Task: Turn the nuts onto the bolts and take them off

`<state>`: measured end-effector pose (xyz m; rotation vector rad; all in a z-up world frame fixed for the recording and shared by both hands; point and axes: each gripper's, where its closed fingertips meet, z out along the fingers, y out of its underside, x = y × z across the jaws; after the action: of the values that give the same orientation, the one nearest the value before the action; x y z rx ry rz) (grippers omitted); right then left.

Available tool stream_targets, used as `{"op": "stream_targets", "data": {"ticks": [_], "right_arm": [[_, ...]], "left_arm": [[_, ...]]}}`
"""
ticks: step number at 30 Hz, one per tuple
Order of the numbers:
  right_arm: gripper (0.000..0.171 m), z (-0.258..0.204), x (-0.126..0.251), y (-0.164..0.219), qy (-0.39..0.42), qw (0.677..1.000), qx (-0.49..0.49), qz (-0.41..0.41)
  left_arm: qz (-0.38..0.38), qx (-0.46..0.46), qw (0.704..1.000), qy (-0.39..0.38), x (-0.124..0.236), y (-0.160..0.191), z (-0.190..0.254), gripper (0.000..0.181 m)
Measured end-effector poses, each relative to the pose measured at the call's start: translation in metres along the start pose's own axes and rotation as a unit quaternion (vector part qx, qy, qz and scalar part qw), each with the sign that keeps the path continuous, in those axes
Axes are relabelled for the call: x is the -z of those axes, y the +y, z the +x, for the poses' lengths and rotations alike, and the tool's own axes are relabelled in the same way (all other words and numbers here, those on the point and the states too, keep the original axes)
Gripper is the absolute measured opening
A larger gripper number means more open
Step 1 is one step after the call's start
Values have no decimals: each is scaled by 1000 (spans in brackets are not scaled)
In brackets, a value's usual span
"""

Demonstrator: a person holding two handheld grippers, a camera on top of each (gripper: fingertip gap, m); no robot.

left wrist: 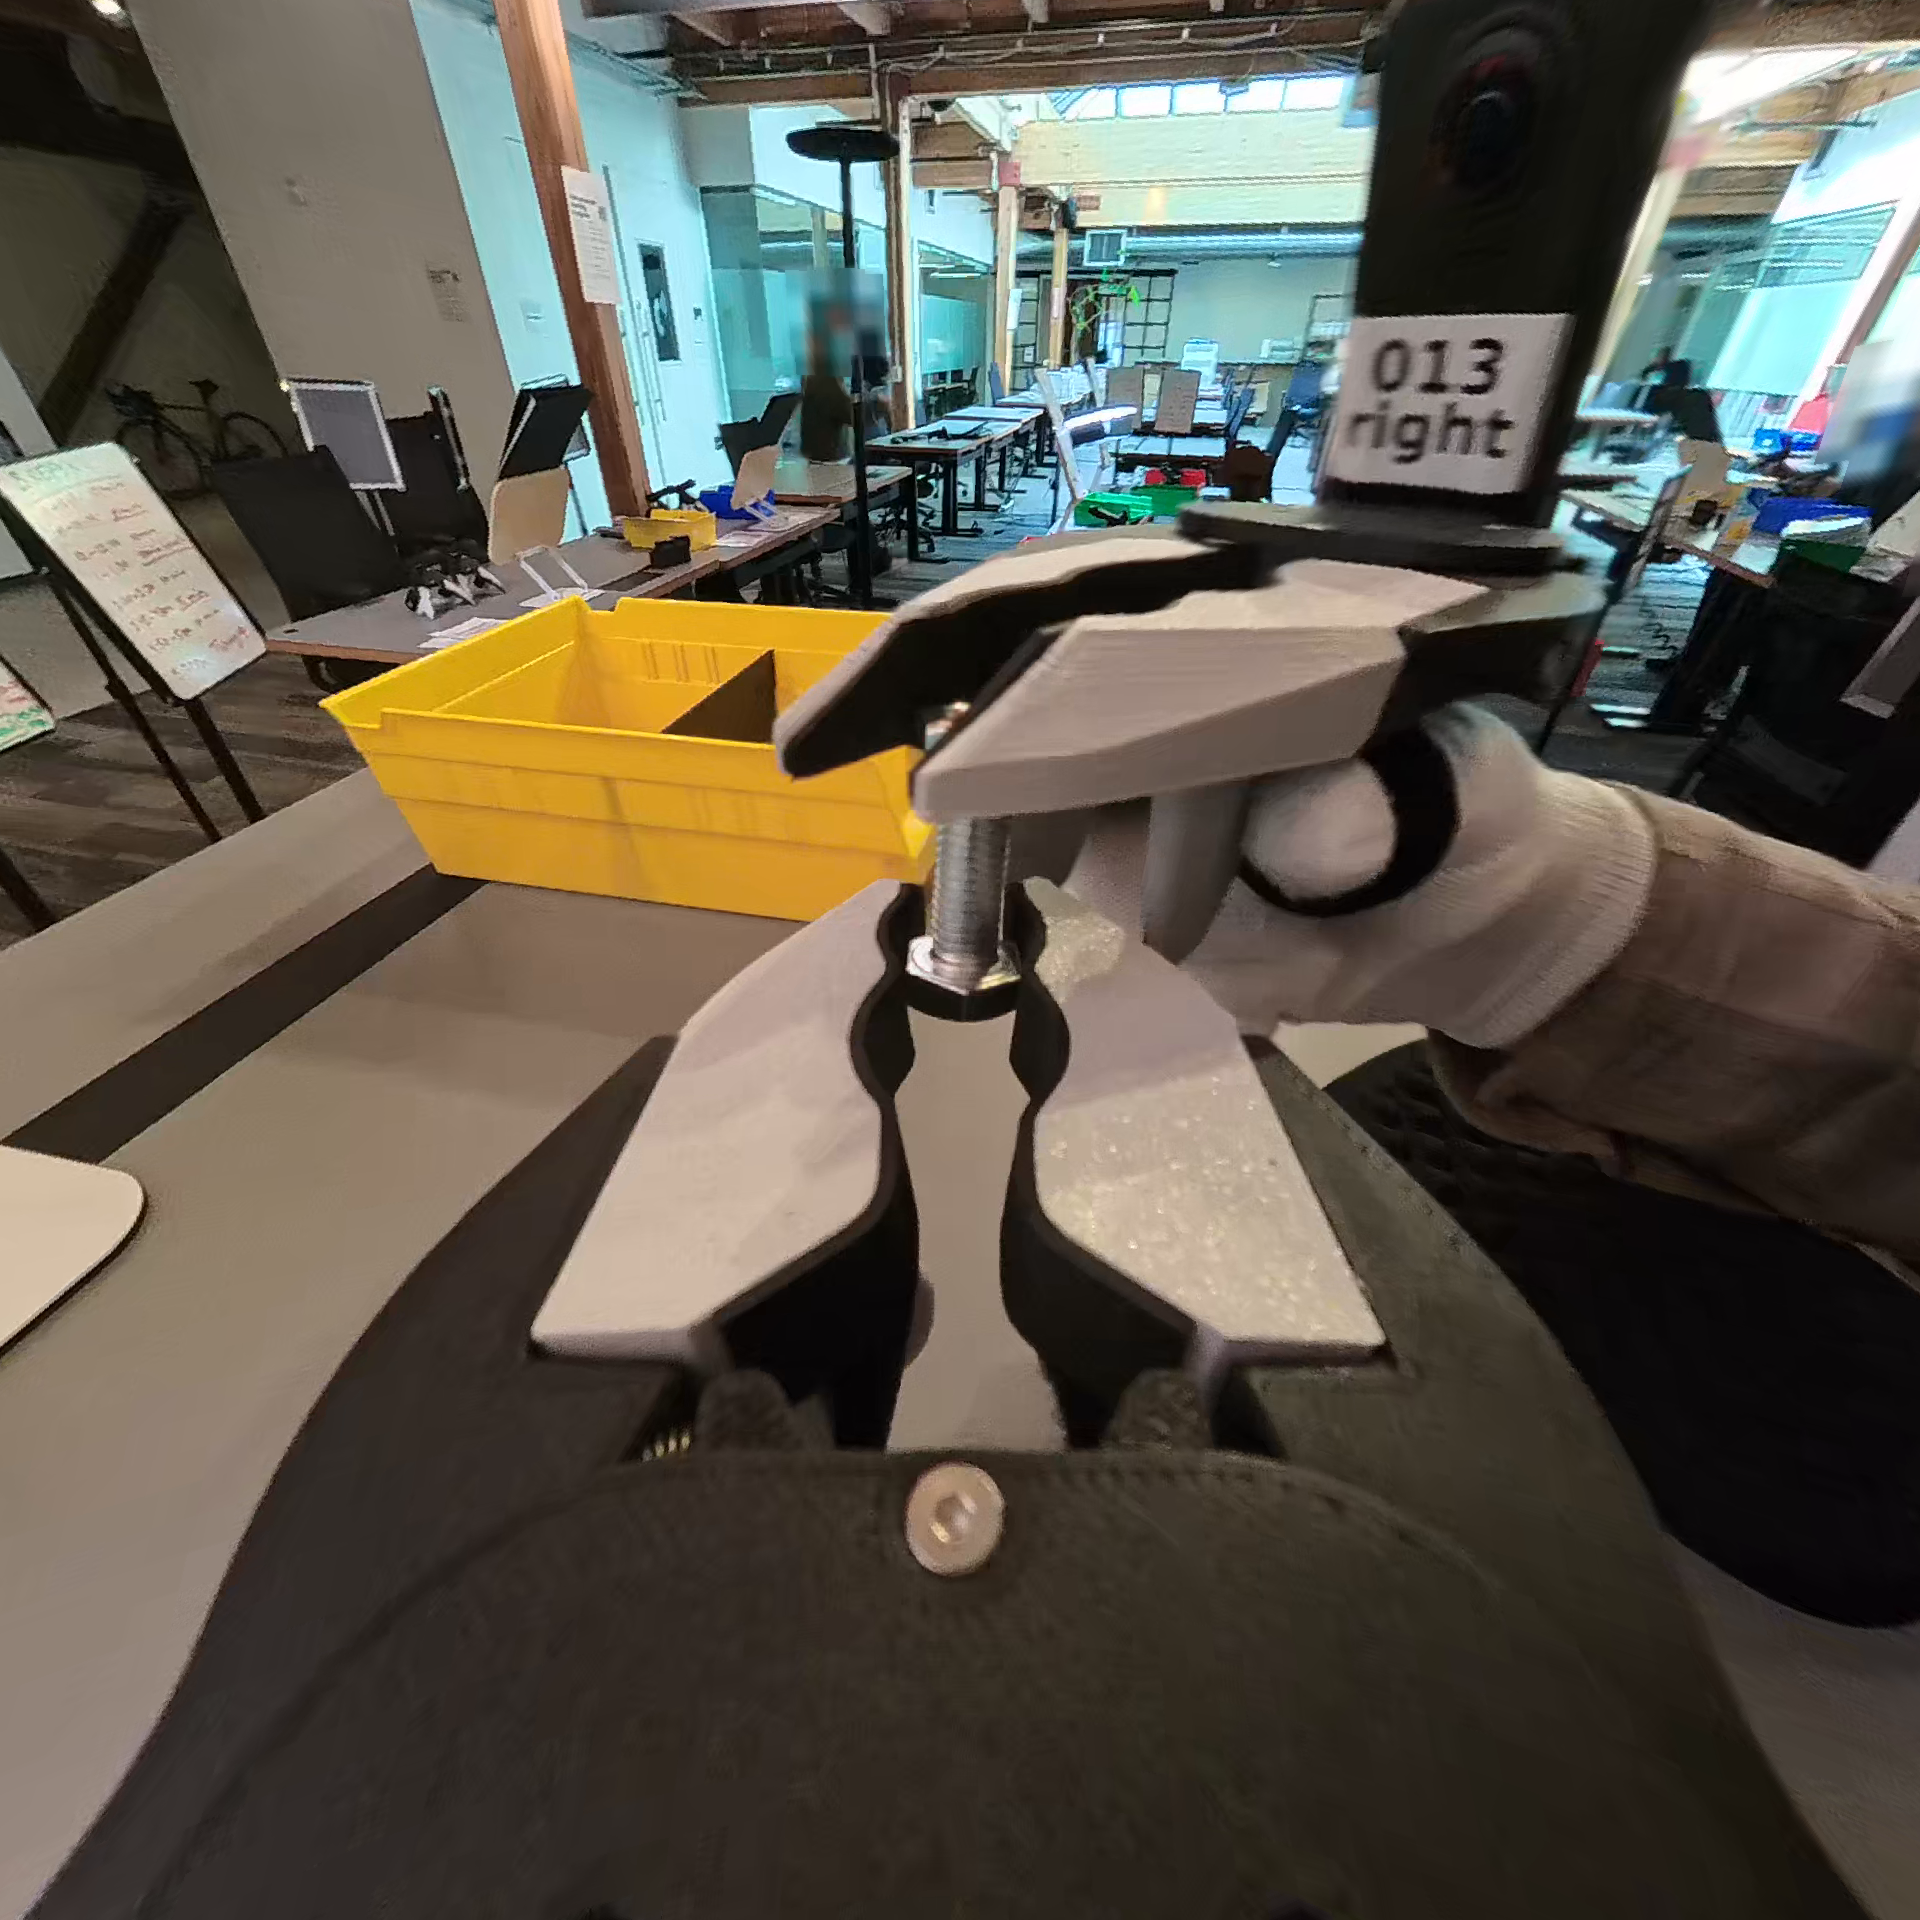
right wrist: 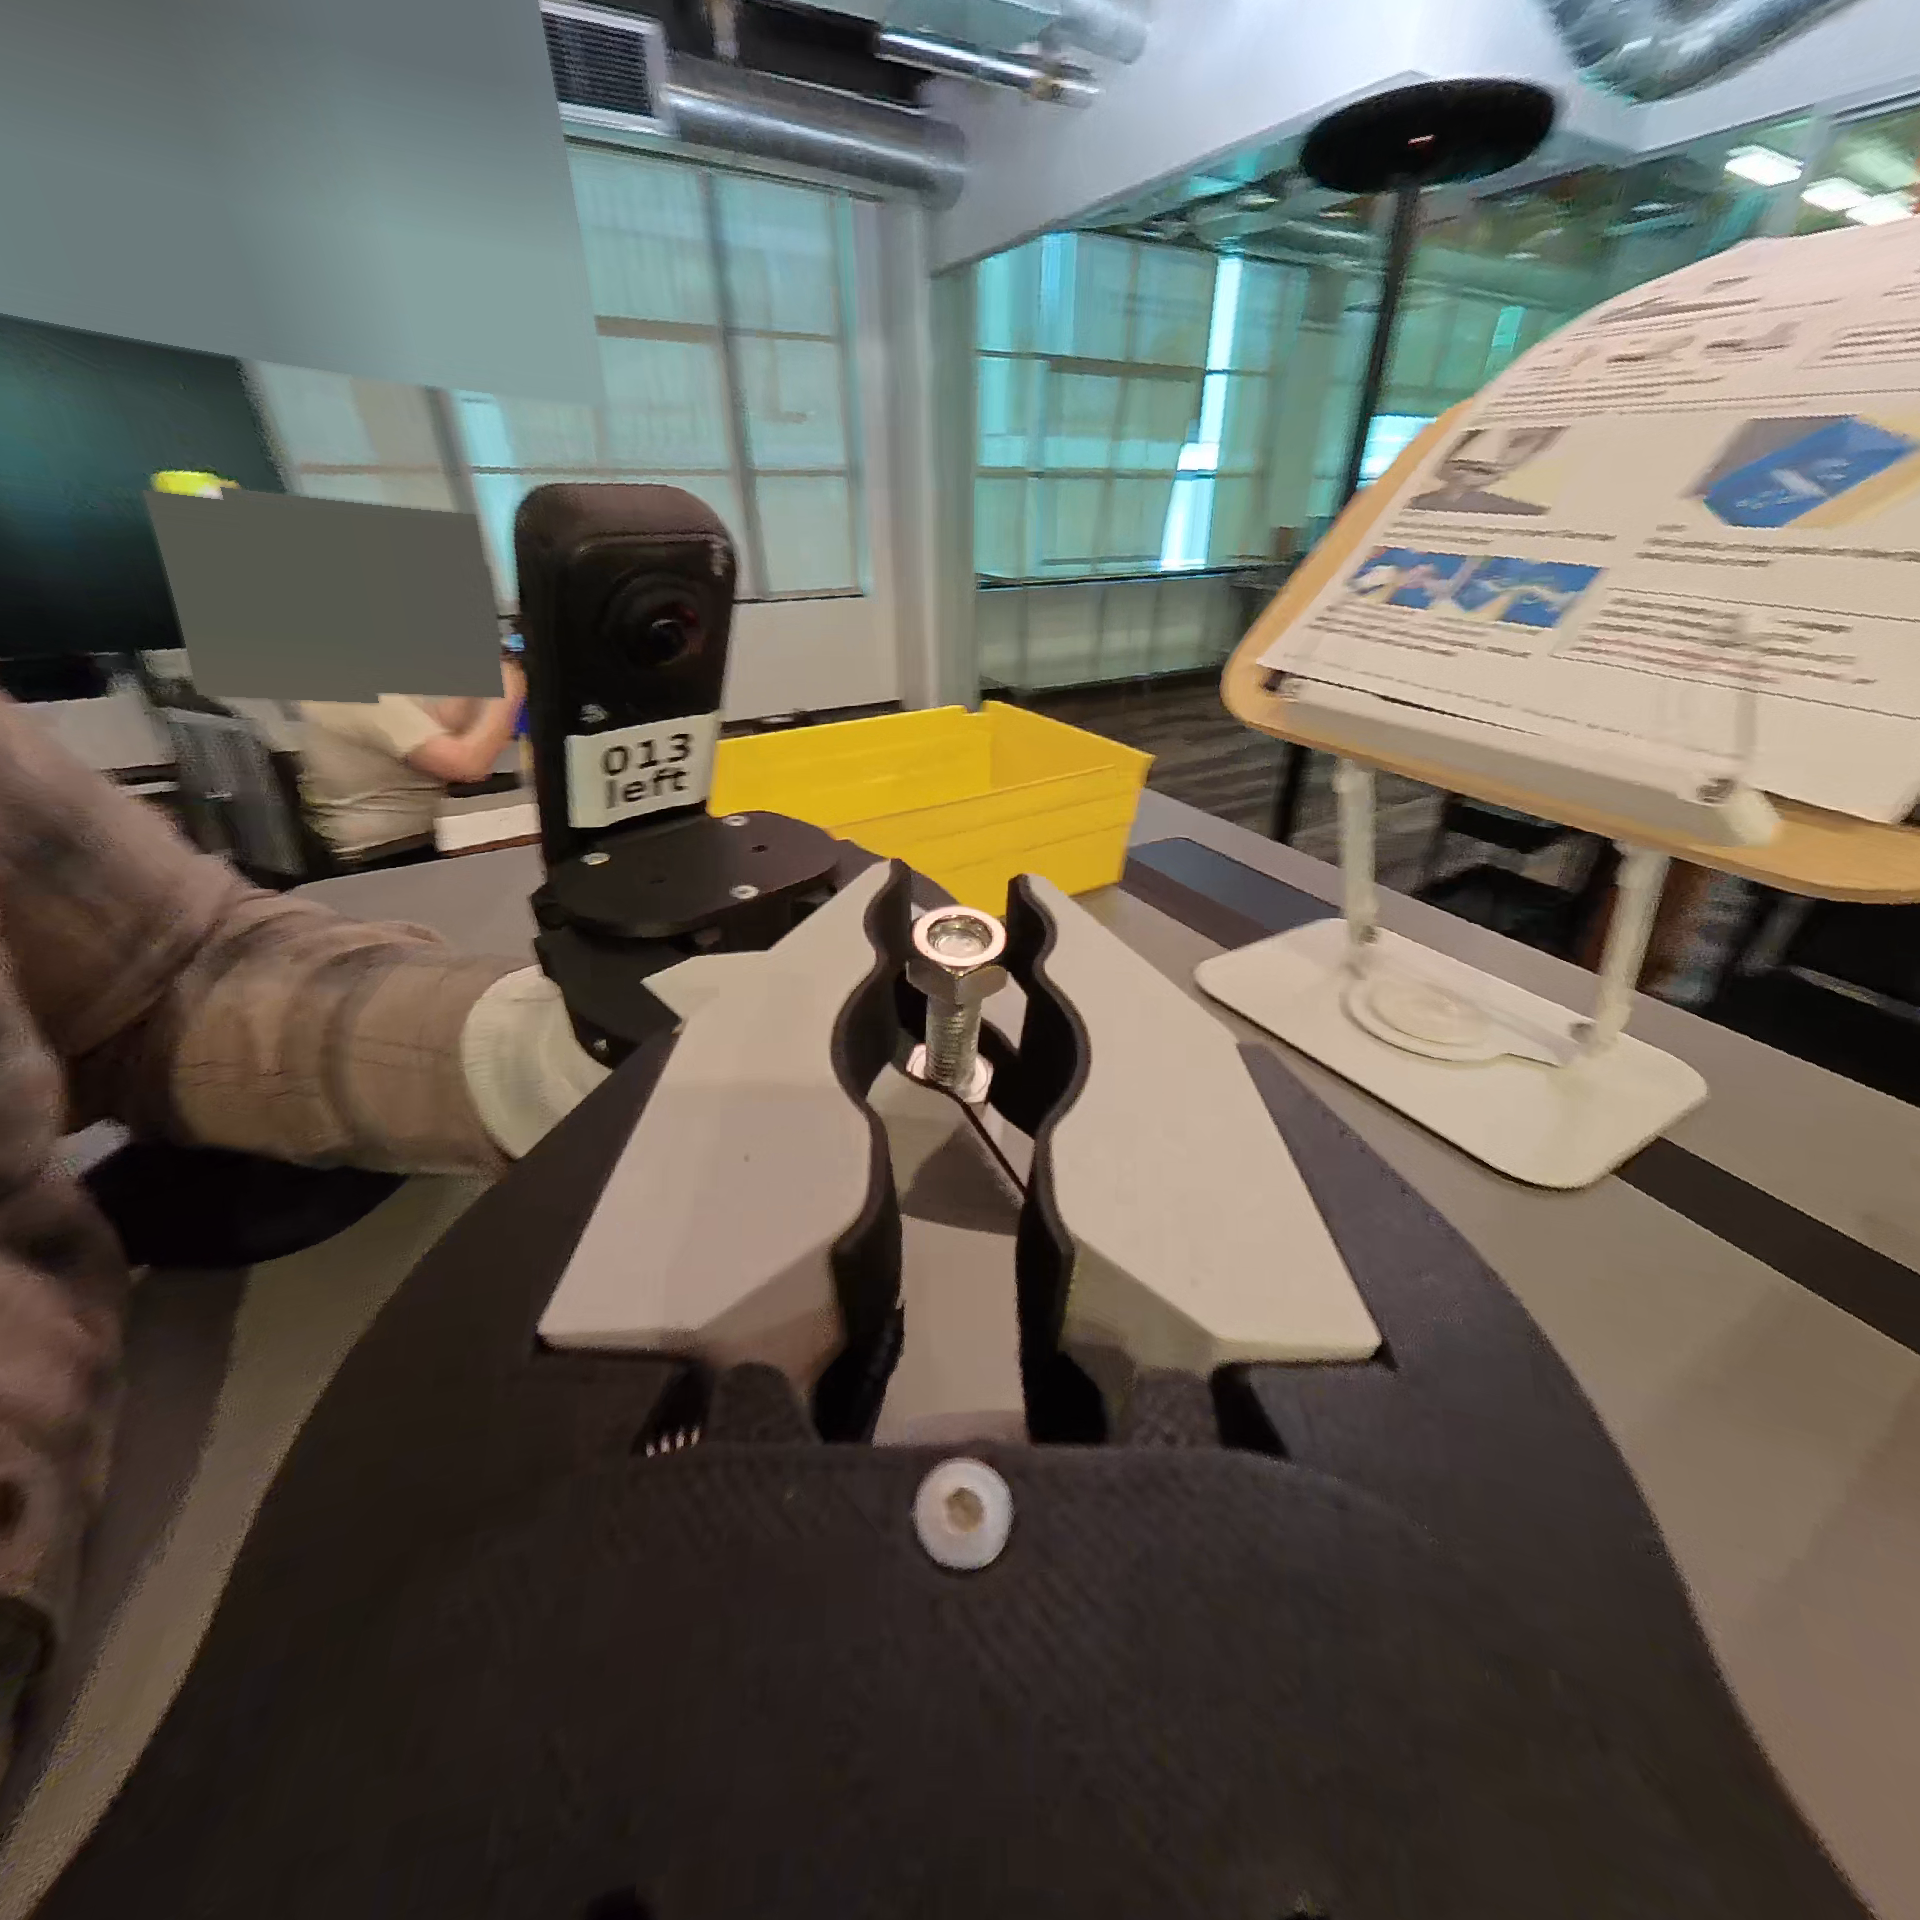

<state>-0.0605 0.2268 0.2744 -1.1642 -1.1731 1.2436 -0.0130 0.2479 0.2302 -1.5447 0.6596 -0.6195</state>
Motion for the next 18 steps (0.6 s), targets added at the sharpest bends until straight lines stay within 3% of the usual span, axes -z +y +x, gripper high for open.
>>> {"op": "stream_targets", "data": {"ticks": [6,13,18], "right_arm": [[17,-27,18,-5,-233,972,-25,3],[16,-62,56,-10,-526,849,-41,-29],[17,-81,65,-11,-636,769,-35,-50]], "left_arm": [[3,-14,997,71,0,-3,26,16],[15,2,985,174,2,-8,69,15],[15,1,973,229,9,-8,86,15]]}}
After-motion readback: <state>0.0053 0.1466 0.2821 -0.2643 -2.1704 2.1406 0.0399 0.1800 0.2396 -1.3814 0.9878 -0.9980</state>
